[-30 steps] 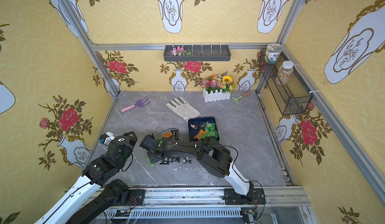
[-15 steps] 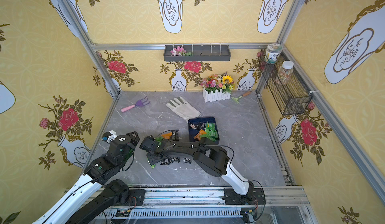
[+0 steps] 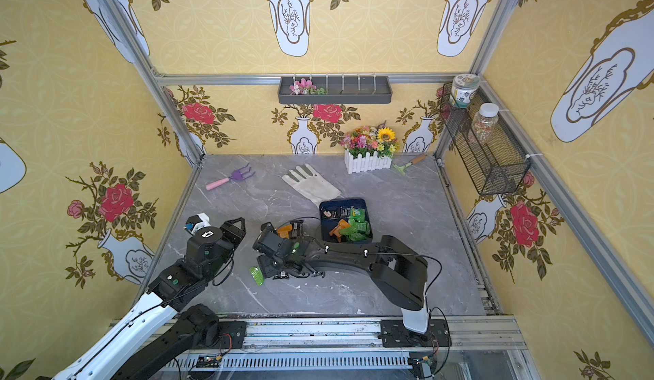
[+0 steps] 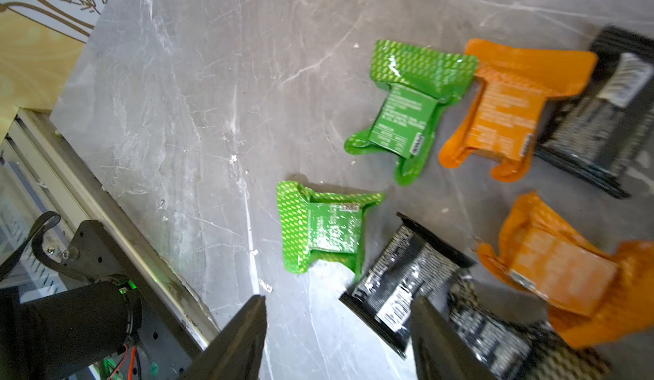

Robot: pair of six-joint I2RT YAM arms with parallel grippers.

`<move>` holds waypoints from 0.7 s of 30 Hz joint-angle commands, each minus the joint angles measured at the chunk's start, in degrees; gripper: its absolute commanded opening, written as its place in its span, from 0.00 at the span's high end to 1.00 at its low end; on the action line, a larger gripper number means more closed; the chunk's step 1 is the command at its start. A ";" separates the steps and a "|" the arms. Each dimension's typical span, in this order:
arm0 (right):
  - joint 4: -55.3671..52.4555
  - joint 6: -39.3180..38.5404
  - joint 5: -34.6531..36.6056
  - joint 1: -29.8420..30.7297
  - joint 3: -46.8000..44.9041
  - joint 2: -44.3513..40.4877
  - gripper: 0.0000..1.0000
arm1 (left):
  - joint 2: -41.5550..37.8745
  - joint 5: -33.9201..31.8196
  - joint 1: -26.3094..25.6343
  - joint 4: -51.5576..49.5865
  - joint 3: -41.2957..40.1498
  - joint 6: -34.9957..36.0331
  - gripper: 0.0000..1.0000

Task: Take the cookies out of the storage box
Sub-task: Place the cookie at the center of the board, then pick up the cookie from the storage box.

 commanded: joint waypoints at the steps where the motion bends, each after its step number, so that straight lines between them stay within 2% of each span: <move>1: 0.97 4.05 6.23 -0.20 -4.10 -5.10 0.33 | 1.42 4.53 -0.30 5.34 -0.91 0.98 0.51; 7: -11.06 7.01 13.90 -3.64 -5.58 -13.06 0.34 | 7.81 7.25 -5.44 11.53 0.67 2.58 0.50; 12: -21.64 11.15 17.58 -11.04 -6.60 -19.19 0.35 | 15.12 9.32 -9.98 15.15 3.44 4.63 0.48; 17: -23.06 13.22 16.03 -20.86 -12.64 -29.33 0.35 | 22.90 12.84 -13.29 19.48 6.28 7.30 0.47; 21: -21.01 12.28 10.82 -30.94 -17.88 -35.65 0.36 | 30.68 15.30 -14.92 20.04 11.31 9.99 0.46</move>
